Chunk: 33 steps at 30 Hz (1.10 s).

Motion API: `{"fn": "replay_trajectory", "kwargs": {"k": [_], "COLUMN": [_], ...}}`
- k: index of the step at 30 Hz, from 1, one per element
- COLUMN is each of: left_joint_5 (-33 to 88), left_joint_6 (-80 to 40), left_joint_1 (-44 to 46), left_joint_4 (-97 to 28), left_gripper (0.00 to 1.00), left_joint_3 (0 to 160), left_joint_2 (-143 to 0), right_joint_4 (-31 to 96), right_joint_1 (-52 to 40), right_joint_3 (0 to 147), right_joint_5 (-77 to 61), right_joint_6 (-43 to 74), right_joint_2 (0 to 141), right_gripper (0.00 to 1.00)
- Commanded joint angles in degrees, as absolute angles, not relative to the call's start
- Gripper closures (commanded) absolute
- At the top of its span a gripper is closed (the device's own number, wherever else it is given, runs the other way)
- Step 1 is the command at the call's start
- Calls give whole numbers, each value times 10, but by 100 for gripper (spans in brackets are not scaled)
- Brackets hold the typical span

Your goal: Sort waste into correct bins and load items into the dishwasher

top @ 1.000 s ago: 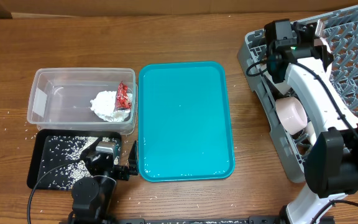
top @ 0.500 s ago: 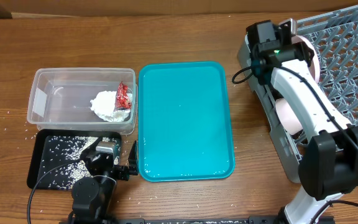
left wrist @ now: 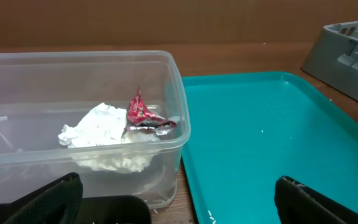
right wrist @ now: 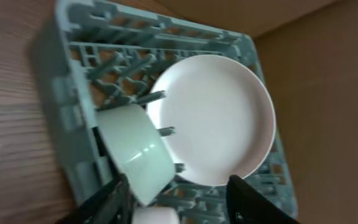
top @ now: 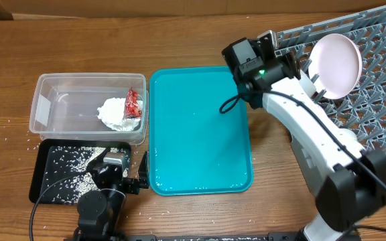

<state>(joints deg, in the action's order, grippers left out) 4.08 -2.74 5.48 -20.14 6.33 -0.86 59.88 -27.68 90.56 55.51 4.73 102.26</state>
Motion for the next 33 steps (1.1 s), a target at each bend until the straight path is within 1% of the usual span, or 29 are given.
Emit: {"fn": "replay_trajectory", "kwargs": {"k": [1, 2, 4, 5, 7, 8, 10, 14, 15, 17, 18, 19, 20, 22, 26, 28, 30, 33], "left_joint_5": [41, 41, 41, 41, 41, 41, 41, 41, 41, 41, 41, 41, 41, 41, 41, 41, 41, 41], "left_joint_6": [-17, -17, -17, -17, -17, -17, -17, -17, -17, -17, -17, -17, -17, -17, -17, -17, -17, -17], "left_joint_1": [50, 50, 50, 50, 50, 50, 50, 50, 50, 50, 50, 50, 50, 50, 50, 50, 50, 50], "left_joint_4": [-201, -201, -201, -201, -201, -201, -201, -201, -201, -201, -201, -201, -201, -201, -201, -201, -201, -201], "left_gripper": [0, 0, 0, 0, 0, 0, 0, 0, 0, 0, 0, 0, 0, 0, 0, 0, 0, 0], "left_joint_3": [60, 60, 60, 60, 60, 60, 60, 60, 60, 60, 60, 60, 60, 60, 60, 60, 60, 60], "left_joint_2": [-3, -3, -3, -3, -3, -3, -3, -3, -3, -3, -3, -3, -3, -3, -3, -3, -3, -3], "right_joint_4": [616, 627, 645, 674, 698, 699, 686, 630, 611, 614, 618, 625, 634, 640, 635, 639, 659, 688], "right_joint_1": [-271, -267, -265, -265, -271, -281, -304, -350, -371, -385, -387, -387, -387, -386, -385, -385, -385, -385], "right_joint_3": [927, 927, 927, 927, 922, 914, 906, 906, 912, 924, 928, 931, 931, 931, 932, 932, 932, 932], "right_joint_5": [411, 330, 217, 80, -92, -169, -216, -208, -171, -130, -116, -114, -114, -116, -24, 1, 36, 72], "right_joint_6": [156, 159, 159, 159, 159, 159, 175, 183, 186, 187, 185, 166, 155, 154, 99, 75, 55, 55], "right_joint_2": [952, 938, 923, 919, 923, 924, 924, 917, 904, 884, 870, 850, 829, 799, 715, 685, 640, 596], "right_gripper": [47, 47, 57, 60, 60, 51, 50, 49, 47, 43, 39, 31, 0, 0, 0, 0, 0, 0]}}
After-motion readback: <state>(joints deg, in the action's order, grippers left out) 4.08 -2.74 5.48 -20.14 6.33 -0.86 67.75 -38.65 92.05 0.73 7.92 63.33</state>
